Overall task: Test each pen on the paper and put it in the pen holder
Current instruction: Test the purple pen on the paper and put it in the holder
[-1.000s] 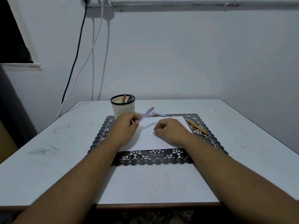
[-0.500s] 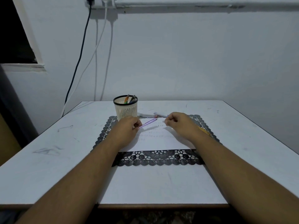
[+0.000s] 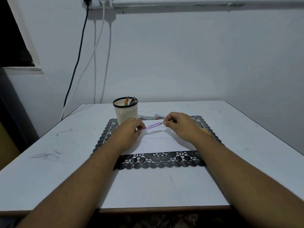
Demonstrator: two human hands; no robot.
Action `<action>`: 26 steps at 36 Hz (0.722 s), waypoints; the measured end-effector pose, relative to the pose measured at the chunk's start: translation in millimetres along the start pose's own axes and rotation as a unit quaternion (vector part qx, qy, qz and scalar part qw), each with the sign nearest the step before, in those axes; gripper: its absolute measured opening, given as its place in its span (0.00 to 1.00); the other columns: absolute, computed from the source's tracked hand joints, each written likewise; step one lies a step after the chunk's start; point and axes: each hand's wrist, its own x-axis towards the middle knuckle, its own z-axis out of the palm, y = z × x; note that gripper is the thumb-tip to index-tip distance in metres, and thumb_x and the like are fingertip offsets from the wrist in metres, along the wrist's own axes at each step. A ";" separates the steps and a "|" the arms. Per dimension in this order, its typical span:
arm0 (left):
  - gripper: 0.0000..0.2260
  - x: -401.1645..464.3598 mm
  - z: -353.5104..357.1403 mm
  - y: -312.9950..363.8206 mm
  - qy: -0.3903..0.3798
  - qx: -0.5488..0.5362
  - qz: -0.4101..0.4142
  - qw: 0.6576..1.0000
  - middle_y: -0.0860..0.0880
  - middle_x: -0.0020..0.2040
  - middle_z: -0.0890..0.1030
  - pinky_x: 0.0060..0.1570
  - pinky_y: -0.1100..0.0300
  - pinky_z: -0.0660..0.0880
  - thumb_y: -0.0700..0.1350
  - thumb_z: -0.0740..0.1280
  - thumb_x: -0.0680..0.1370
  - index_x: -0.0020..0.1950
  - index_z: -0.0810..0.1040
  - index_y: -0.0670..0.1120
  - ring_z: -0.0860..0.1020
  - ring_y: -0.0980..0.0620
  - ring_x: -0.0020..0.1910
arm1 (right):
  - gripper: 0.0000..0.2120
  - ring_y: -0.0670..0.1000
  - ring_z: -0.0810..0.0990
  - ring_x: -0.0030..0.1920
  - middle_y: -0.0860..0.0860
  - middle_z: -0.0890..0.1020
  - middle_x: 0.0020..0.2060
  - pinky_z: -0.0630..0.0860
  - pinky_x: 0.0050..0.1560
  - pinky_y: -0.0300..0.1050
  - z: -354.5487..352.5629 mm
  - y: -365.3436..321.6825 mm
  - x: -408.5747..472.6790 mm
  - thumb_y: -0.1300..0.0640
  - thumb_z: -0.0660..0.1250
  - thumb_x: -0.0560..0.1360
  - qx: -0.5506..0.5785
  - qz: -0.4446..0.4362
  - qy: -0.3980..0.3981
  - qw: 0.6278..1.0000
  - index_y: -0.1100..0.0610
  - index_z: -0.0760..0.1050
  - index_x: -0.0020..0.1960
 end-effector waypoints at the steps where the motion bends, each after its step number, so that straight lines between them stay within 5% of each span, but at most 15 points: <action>1: 0.05 0.0 0.3 -0.4 0.000 0.000 0.000 1.000 0.55 0.50 0.78 0.40 0.71 0.65 0.41 0.68 0.81 0.55 0.81 0.48 0.73 0.61 0.45 | 0.05 0.45 0.73 0.35 0.48 0.80 0.37 0.69 0.37 0.39 -0.3 -0.2 -0.4 0.55 0.71 0.81 -0.004 -0.002 0.000 1.000 0.49 0.81 0.46; 5: 0.05 0.4 0.4 -0.6 0.000 0.005 0.001 1.000 0.54 0.51 0.79 0.41 0.70 0.66 0.41 0.68 0.81 0.54 0.81 0.49 0.74 0.59 0.45 | 0.05 0.39 0.72 0.32 0.44 0.78 0.36 0.67 0.33 0.31 -3.9 -2.8 -2.0 0.57 0.70 0.81 -0.018 -0.007 0.007 1.000 0.51 0.81 0.47; 9: 0.05 0.1 -0.2 -0.6 -0.001 0.005 0.005 1.000 0.54 0.51 0.78 0.41 0.71 0.65 0.41 0.68 0.81 0.55 0.81 0.48 0.73 0.61 0.45 | 0.04 0.43 0.73 0.35 0.44 0.79 0.36 0.68 0.37 0.38 -5.1 -2.9 -3.1 0.58 0.70 0.81 -0.027 -0.009 0.003 1.000 0.53 0.82 0.48; 26: 0.06 -0.6 -0.5 0.6 0.000 0.006 0.018 1.000 0.54 0.50 0.78 0.43 0.72 0.65 0.38 0.68 0.81 0.55 0.82 0.47 0.74 0.57 0.47 | 0.03 0.45 0.72 0.35 0.48 0.80 0.39 0.67 0.36 0.41 -7.3 -8.9 -7.7 0.56 0.69 0.81 -0.074 -0.012 -0.005 0.997 0.53 0.82 0.49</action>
